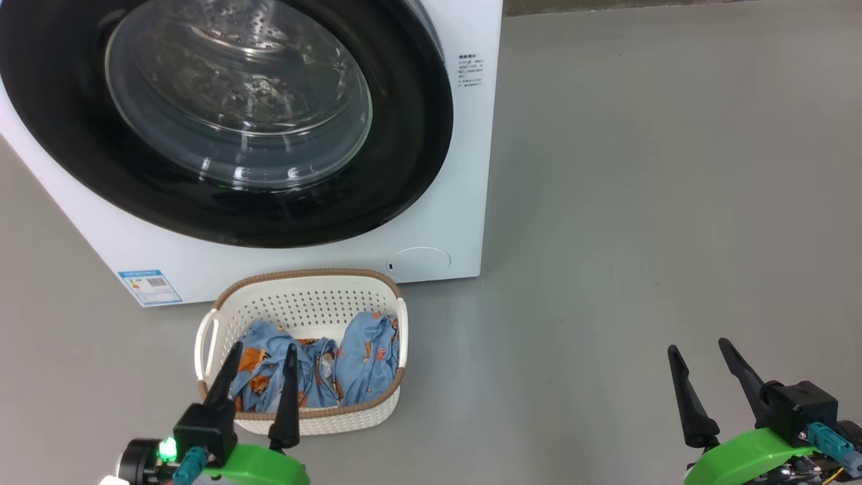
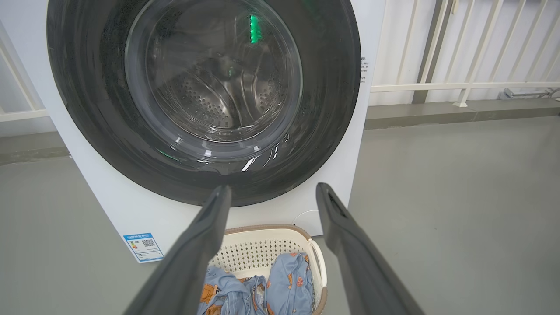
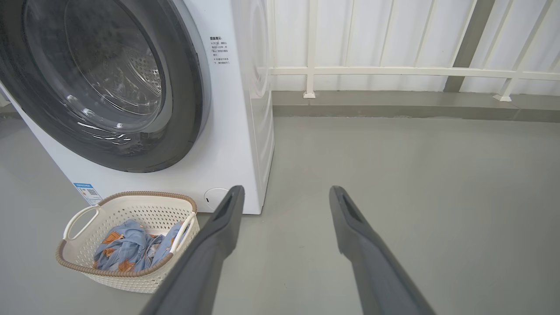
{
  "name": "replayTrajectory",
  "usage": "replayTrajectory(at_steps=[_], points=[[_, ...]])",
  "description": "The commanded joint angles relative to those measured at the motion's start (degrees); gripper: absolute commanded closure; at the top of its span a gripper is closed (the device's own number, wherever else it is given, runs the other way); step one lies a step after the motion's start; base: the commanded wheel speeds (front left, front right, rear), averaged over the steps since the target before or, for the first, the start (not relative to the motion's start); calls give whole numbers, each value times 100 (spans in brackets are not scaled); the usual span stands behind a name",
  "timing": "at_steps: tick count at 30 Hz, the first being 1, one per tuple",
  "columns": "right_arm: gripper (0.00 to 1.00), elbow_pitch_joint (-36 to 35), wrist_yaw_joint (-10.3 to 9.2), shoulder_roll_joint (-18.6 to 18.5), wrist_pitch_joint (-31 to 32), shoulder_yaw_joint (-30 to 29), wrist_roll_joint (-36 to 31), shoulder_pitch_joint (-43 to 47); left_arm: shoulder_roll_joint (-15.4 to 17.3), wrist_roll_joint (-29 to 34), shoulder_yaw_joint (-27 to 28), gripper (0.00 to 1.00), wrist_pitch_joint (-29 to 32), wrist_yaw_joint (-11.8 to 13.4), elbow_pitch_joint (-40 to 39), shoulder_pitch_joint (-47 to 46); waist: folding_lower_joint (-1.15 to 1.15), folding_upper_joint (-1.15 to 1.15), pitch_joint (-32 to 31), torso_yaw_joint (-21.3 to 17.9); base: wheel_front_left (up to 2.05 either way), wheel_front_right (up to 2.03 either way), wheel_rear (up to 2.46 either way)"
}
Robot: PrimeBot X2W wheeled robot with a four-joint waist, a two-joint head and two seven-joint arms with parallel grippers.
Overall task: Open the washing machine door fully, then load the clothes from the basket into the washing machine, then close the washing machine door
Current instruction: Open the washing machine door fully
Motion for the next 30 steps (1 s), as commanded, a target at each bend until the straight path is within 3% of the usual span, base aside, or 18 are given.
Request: replayTrajectory(at_steps=[1, 3, 4, 5, 6, 20, 30], points=[[0, -157, -6, -48, -53, 120, 65, -60, 63, 38, 200, 0, -70, 59, -117, -259, 0, 0, 5, 2, 0, 0, 0], [0, -158, -6, -49, -57, 123, 67, -63, 62, 39, 201, 0, -70, 60, -116, -261, 0, 0, 8, 2, 0, 0, 0], [22, -158, -6, -50, -59, 124, 72, -66, 62, 40, 202, 0, -70, 61, -116, -264, 0, 0, 11, 2, 0, 0, 0], [82, -160, -6, -51, -66, 132, 88, -71, 61, 41, 201, 0, -70, 61, -115, -266, 0, 0, 14, 4, 0, 0, 0], [100, -160, -6, -57, -66, 145, 106, -74, 61, 41, 201, 0, -70, 61, -115, -269, 0, 0, 17, 6, 0, 0, 0], [100, -145, -6, -96, 7, 183, 443, -146, 54, 31, 195, 0, -70, 80, -147, -283, 0, 0, 73, 17, 0, 0, 0], [100, -48, -6, 65, 663, -288, 3734, -781, 49, 5, 144, 0, -70, 96, -273, -438, 0, 0, 394, 73, 0, 0, 0]])
